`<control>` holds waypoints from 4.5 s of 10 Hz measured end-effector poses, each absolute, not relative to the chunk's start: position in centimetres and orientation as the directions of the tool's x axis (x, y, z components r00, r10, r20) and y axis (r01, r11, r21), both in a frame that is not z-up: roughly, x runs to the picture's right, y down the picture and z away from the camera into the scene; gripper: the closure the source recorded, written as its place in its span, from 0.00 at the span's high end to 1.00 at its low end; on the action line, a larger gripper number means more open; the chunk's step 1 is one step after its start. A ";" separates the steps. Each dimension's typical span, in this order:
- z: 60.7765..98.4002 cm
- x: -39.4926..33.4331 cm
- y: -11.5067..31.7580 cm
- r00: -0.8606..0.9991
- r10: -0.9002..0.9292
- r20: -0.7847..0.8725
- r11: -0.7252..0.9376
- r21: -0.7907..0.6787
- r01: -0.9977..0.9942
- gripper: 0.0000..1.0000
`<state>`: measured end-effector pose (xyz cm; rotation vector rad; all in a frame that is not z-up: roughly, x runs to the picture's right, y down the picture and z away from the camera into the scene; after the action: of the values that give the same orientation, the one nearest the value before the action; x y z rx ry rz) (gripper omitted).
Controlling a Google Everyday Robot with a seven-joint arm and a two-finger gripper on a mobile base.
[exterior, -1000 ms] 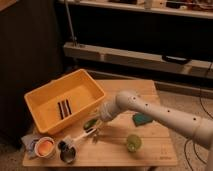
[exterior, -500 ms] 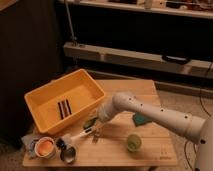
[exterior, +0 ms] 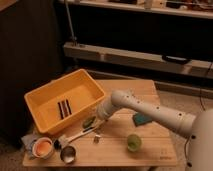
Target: Place pepper in plastic cup
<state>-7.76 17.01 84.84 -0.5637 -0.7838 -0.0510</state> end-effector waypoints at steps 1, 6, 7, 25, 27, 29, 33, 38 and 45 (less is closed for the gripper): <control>85.0 -7.7 17.1 0.715 0.162 0.681 0.851 -0.463 0.248 0.57; 85.3 -8.0 17.4 0.713 0.164 0.682 0.847 -0.468 0.253 0.21; 85.4 -8.0 17.4 0.713 0.162 0.682 0.847 -0.468 0.254 0.11; 86.3 -8.6 17.4 0.705 0.184 0.684 0.819 -0.503 0.274 0.00; 86.3 -8.6 17.3 0.706 0.183 0.684 0.819 -0.503 0.275 0.00; 85.5 -8.0 16.9 0.715 0.176 0.677 0.814 -0.509 0.281 0.00; 79.9 -8.4 12.0 0.708 0.185 0.681 0.817 -0.507 0.274 0.00; 79.3 -4.3 11.7 0.672 0.289 0.682 0.826 -0.533 0.186 0.00; 74.6 6.9 12.8 0.523 0.439 0.730 0.855 -0.518 0.005 0.00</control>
<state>6.89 12.80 74.60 -0.4991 -0.9955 0.2729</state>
